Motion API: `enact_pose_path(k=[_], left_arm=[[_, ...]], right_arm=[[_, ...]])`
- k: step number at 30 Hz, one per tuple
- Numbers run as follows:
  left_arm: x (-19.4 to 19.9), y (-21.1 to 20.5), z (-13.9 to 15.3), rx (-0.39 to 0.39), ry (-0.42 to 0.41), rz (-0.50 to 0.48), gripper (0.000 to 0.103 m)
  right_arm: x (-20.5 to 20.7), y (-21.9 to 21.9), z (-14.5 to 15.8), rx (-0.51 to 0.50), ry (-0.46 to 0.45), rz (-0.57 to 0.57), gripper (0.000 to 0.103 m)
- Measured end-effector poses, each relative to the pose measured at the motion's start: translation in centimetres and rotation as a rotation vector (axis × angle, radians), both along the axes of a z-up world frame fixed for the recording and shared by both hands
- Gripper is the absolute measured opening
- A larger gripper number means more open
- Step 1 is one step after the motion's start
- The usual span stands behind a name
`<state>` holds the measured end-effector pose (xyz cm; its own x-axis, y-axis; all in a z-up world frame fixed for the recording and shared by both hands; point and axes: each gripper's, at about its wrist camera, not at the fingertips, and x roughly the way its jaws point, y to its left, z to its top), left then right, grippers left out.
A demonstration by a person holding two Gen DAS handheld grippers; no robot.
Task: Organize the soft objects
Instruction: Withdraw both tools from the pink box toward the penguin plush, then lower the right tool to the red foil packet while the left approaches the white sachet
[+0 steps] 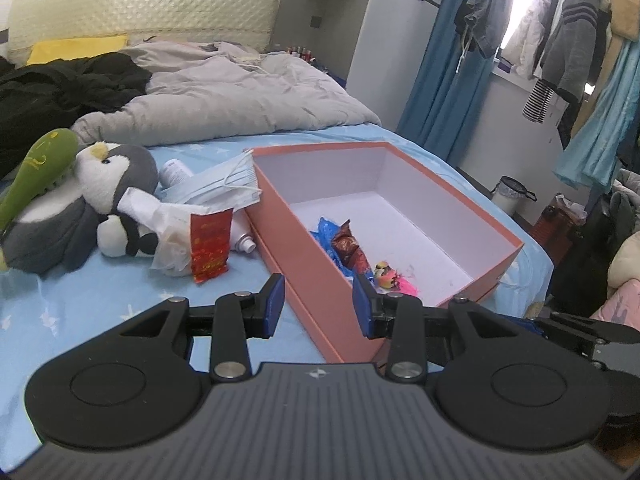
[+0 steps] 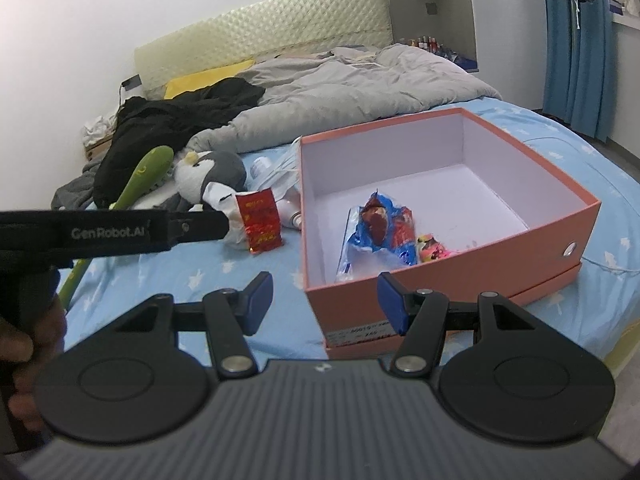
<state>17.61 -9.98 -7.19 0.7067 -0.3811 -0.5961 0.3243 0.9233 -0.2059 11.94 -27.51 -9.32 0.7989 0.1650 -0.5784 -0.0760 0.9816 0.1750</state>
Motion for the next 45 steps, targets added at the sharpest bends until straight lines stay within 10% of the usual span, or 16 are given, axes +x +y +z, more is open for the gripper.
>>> enact_pose_path(k=[45], left_arm=[[-1.0, 10.3, -4.7, 0.002, 0.088, 0.166, 0.052]], right_arm=[[0.5, 8.6, -2.7, -0.035, 0.054, 0.144, 0.061]])
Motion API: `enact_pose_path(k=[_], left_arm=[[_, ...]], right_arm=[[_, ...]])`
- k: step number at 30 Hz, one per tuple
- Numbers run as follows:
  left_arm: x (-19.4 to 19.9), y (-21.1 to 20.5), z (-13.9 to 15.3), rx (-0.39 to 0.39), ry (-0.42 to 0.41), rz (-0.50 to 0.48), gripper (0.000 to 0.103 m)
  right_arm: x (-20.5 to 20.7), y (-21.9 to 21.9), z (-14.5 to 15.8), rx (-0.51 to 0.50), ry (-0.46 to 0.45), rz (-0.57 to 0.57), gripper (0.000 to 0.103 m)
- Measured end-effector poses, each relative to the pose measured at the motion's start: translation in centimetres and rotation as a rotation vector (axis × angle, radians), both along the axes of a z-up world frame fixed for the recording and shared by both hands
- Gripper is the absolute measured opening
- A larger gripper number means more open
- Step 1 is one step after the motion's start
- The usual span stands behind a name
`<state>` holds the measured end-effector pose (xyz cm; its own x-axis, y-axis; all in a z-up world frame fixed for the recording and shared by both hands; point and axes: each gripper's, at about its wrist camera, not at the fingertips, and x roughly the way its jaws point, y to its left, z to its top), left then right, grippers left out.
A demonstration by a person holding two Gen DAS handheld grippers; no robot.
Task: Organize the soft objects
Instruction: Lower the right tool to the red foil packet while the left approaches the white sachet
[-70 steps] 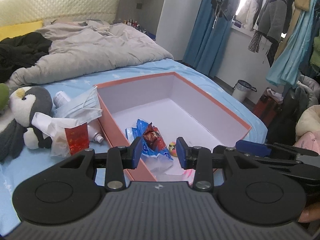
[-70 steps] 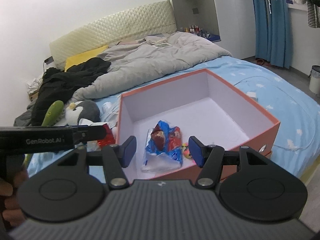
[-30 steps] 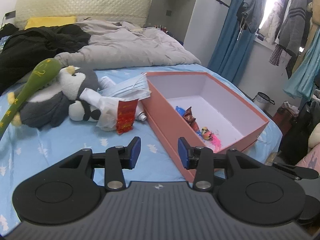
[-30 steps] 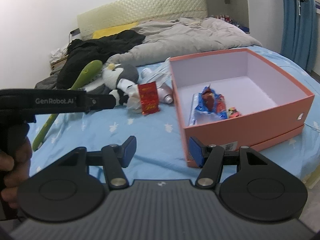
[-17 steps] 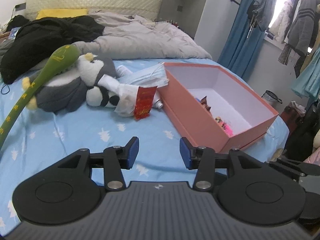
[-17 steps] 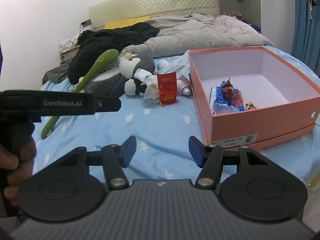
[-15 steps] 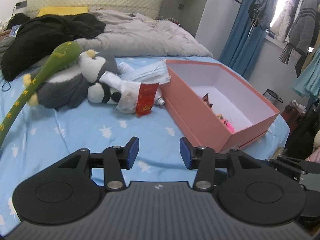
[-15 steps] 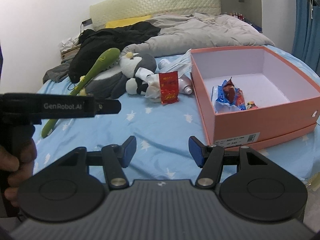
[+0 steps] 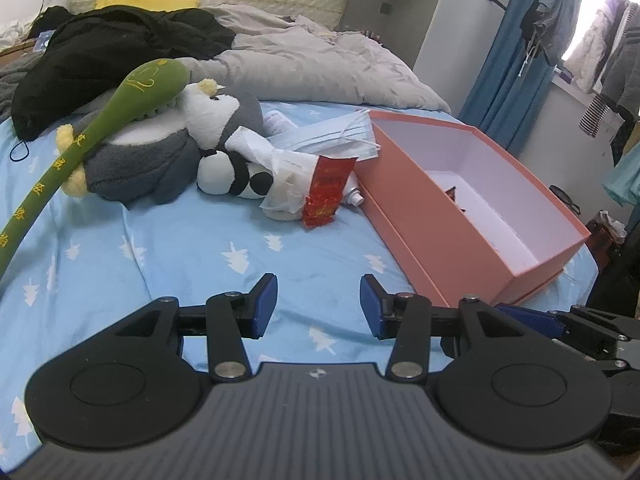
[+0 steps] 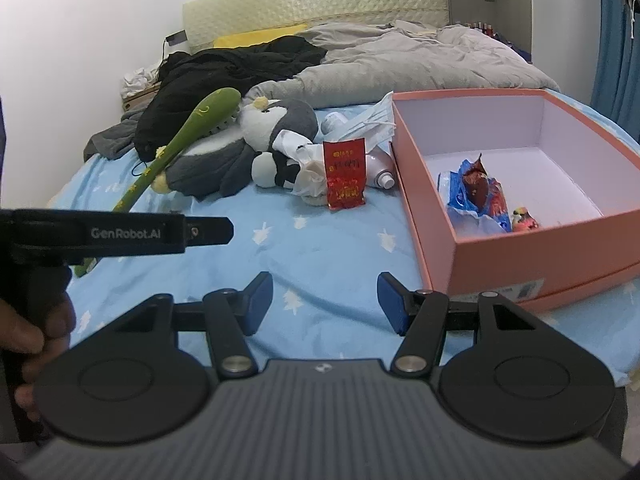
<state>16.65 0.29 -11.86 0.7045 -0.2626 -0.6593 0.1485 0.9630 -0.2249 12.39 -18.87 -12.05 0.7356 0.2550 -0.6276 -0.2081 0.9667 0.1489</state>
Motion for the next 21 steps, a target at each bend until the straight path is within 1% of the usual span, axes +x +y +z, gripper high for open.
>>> enact_pose_path(k=[12, 21], left_arm=[[4.8, 1.6, -1.9, -0.017, 0.028, 0.028, 0.052], [8.6, 3.0, -2.8, -0.039, 0.030, 0.046, 0.052]], right_arm=[[4.3, 0.9, -1.0, -0.006, 0.011, -0.001, 0.061], [8.2, 1.4, -1.9, 0.015, 0.024, -0.041, 0.061]])
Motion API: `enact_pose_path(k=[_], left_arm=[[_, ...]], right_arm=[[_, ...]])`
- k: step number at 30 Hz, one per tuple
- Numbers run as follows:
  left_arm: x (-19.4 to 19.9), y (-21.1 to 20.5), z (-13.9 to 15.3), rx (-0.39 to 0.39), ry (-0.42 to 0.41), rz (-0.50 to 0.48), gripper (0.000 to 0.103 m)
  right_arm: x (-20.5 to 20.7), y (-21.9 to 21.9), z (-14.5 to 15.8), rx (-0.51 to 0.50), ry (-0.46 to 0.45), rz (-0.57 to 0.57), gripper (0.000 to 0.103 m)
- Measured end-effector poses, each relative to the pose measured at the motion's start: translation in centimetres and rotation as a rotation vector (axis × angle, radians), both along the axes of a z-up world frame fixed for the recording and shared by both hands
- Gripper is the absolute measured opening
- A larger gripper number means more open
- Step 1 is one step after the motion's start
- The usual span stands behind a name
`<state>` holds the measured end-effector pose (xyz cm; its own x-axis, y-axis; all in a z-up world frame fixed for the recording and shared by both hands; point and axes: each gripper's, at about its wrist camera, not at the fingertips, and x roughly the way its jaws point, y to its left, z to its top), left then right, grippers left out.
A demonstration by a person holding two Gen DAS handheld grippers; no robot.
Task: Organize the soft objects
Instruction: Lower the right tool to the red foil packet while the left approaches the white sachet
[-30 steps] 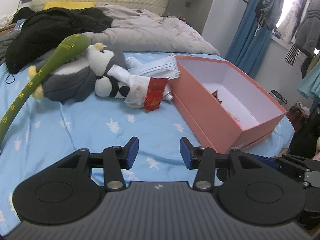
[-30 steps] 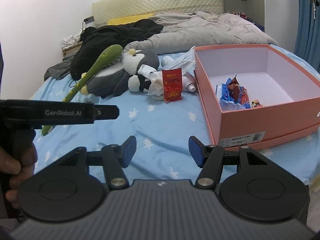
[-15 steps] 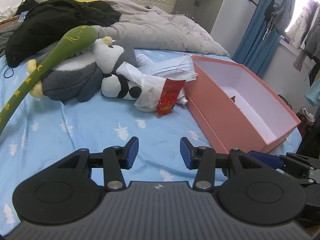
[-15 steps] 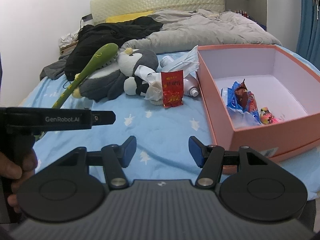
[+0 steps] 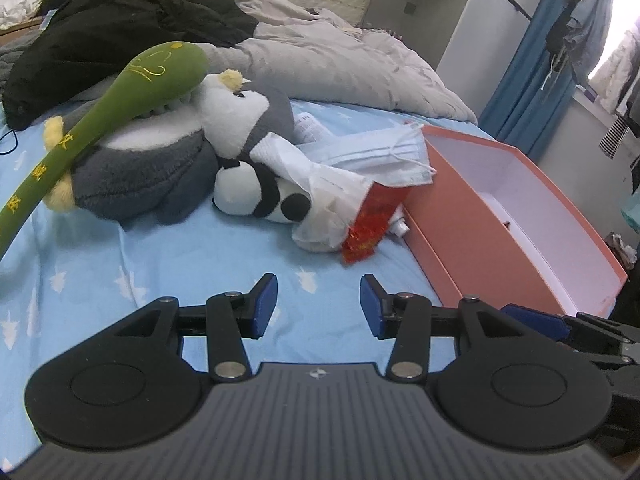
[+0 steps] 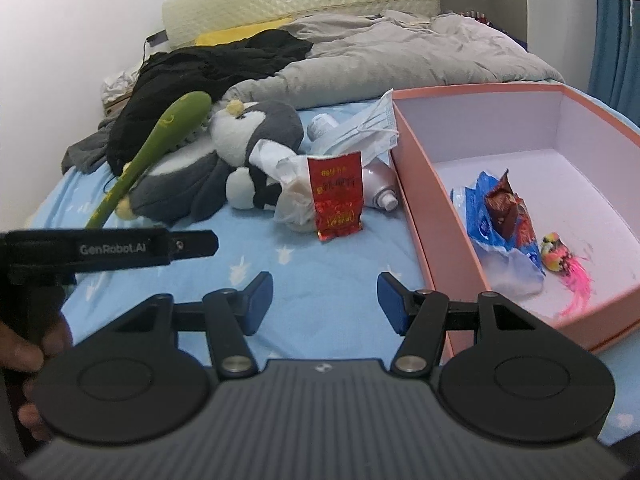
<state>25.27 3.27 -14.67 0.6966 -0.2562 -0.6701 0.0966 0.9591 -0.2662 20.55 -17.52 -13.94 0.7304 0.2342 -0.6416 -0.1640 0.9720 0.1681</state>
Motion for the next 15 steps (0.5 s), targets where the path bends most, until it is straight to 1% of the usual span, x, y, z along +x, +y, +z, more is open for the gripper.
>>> enact_pose_path(k=[5, 10, 13, 15], left_arm=[[1.9, 0.8, -0.6, -0.013, 0.004, 0.016, 0.052], [3.8, 1.8, -1.7, -0.045, 0.009, 0.036, 0.052], [4.9, 2.3, -2.4, -0.073, 0.007, 0.047, 0.052], [5.6, 2.7, -2.8, -0.106, 0.008, 0.054, 0.052]], right_arm=[[1.9, 0.4, 0.0, 0.012, -0.014, -0.014, 0.061], [3.7, 0.7, -0.2, 0.035, -0.012, -0.039, 0.061], [4.7, 1.1, -0.3, 0.054, -0.015, -0.046, 0.061], [5.5, 1.5, -0.4, 0.064, -0.014, -0.049, 0.061]])
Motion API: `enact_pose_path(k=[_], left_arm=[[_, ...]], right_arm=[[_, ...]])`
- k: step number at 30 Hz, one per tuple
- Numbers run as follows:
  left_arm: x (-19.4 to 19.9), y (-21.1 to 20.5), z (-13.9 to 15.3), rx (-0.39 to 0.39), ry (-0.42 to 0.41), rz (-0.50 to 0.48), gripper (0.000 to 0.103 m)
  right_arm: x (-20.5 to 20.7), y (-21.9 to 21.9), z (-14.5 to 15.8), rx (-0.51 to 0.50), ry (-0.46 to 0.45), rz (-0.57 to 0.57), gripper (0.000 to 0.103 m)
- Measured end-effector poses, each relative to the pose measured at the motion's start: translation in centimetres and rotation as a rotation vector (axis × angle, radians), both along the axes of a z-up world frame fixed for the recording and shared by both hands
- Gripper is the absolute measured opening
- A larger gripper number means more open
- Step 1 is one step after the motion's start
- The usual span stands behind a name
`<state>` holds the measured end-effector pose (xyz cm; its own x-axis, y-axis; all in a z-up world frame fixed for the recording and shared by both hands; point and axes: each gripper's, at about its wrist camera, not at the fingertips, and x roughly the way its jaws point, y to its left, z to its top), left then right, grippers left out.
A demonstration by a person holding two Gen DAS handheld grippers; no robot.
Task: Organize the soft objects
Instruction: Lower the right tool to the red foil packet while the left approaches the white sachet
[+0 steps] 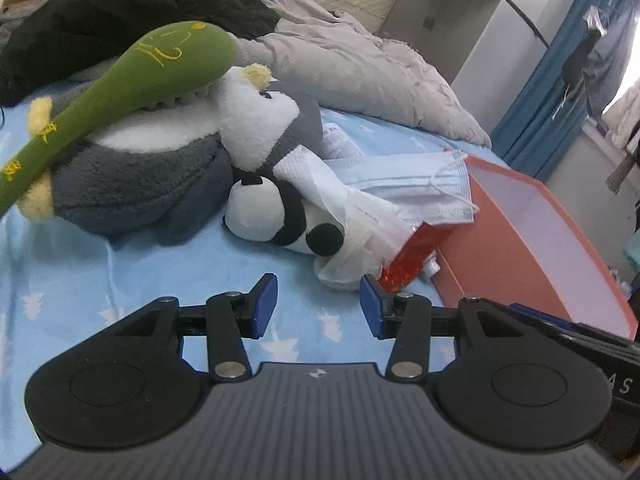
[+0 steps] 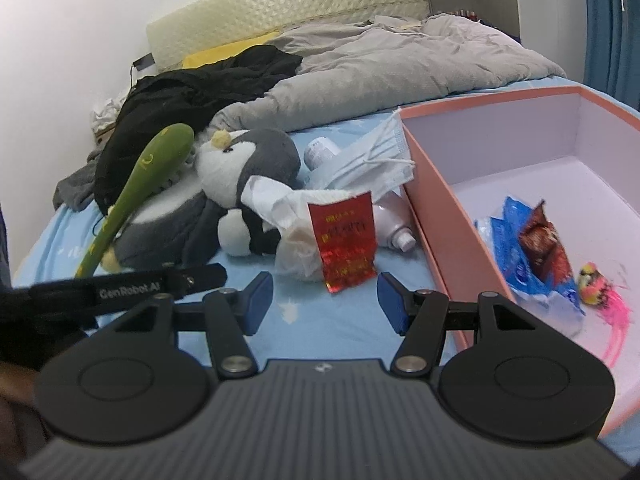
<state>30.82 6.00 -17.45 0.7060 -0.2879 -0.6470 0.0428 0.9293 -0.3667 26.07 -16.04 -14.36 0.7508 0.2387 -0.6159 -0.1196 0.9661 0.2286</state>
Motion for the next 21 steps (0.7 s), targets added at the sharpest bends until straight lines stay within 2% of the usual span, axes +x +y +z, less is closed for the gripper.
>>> enact_pose_path(k=[5, 7, 10, 13, 16, 21], left_arm=[[1.5, 0.7, -0.9, -0.080, 0.009, 0.004, 0.051], [2.3, 0.7, -1.5, -0.104, 0.015, -0.009, 0.051], [3.6, 0.6, -2.8, -0.133, 0.037, -0.026, 0.051], [4.7, 0.2, -4.2, -0.141, 0.043, -0.059, 0.052], [5.7, -0.6, -5.4, -0.118, 0.050, -0.094, 0.052], [6.8, -1.0, -6.6, -0.167, 0.035, -0.125, 0.056]], right_arm=[[2.2, 0.8, -0.2, 0.031, -0.007, -0.015, 0.061], [3.1, 1.0, -0.5, 0.032, -0.008, -0.033, 0.067], [4.4, 1.2, -1.4, 0.014, 0.014, -0.049, 0.067], [5.5, 0.8, -2.4, 0.038, 0.041, -0.073, 0.067], [6.5, 0.8, -3.1, 0.040, 0.050, -0.097, 0.067], [8.4, 0.7, -4.5, 0.046, 0.071, -0.120, 0.067]])
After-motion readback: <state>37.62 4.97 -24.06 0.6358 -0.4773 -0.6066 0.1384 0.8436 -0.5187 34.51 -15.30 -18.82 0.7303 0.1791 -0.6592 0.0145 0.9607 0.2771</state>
